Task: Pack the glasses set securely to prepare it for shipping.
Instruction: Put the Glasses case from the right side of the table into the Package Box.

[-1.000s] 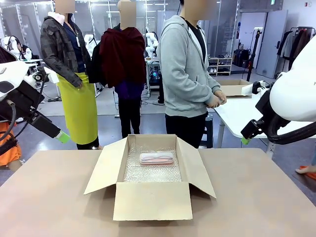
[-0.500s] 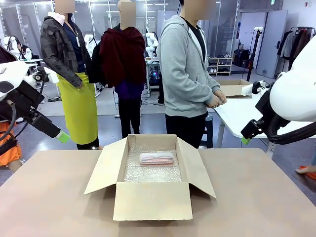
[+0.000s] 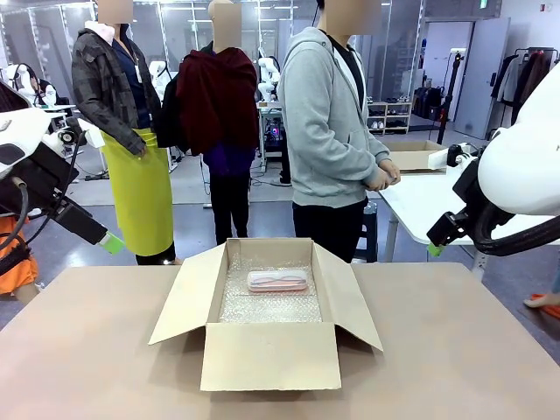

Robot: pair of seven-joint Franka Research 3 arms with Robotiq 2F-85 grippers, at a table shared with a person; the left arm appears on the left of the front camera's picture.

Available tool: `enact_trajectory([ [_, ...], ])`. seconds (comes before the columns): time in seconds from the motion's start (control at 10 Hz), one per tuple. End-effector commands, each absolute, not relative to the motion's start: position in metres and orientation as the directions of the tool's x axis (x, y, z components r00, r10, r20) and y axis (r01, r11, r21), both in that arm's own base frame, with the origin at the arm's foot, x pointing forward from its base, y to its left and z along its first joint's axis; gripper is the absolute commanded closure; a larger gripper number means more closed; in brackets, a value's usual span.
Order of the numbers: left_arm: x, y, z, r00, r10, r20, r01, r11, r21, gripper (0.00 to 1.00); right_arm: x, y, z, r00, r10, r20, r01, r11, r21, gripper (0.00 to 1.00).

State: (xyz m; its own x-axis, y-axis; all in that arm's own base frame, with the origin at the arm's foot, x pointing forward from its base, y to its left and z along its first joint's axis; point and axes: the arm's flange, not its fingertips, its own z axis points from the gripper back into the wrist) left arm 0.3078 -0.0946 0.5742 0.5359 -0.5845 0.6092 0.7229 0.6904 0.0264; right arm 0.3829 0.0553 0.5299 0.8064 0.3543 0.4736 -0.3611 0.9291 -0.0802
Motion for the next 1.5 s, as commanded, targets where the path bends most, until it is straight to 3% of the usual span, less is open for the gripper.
enact_trajectory([
  [0.0,0.3083,-0.0933,0.5739,0.519,-0.584,0.624,0.730,0.683,0.032,0.00,0.3846,0.0546,0.5307,0.802,0.363,0.474,-0.368,0.926,-0.086,0.00],
  [1.4,0.3083,-0.0933,0.5739,0.519,-0.584,0.624,0.730,0.683,0.032,0.00,0.3846,0.0546,0.5307,0.802,0.363,0.474,-0.368,0.926,-0.086,0.00],
])
